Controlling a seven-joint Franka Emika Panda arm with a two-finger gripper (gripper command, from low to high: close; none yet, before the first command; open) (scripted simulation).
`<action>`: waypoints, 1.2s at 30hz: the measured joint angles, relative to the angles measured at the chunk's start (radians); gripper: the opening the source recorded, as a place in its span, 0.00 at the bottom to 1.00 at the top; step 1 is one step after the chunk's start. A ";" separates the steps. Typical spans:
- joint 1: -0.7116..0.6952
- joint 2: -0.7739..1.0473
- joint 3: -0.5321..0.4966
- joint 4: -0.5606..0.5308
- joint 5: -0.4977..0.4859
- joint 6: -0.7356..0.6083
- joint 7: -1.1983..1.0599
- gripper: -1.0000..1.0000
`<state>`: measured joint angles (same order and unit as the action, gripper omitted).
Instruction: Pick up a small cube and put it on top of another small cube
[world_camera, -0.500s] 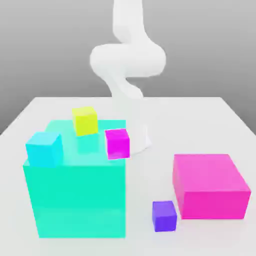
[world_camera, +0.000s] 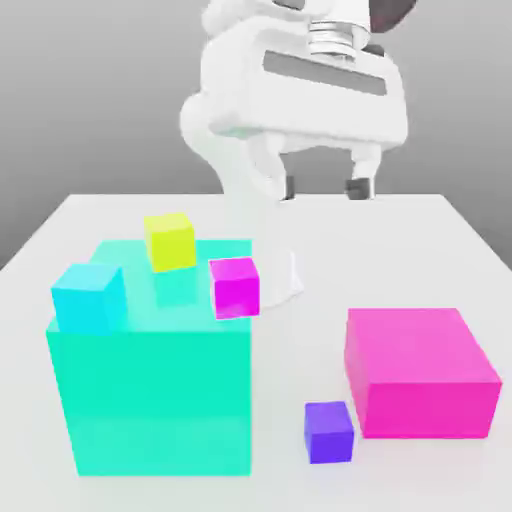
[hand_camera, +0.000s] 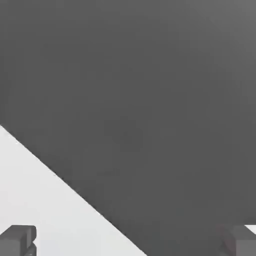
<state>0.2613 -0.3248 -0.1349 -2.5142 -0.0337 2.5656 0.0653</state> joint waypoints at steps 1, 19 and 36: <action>0.013 0.027 -0.006 -0.012 0.002 0.015 -0.045 0.50; 0.078 0.548 0.045 -0.165 0.112 0.336 -0.746 0.50; 0.064 0.418 0.039 -0.165 0.052 0.219 -0.711 0.00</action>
<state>0.3253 0.0935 -0.0958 -2.6791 0.0185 2.7851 -0.6459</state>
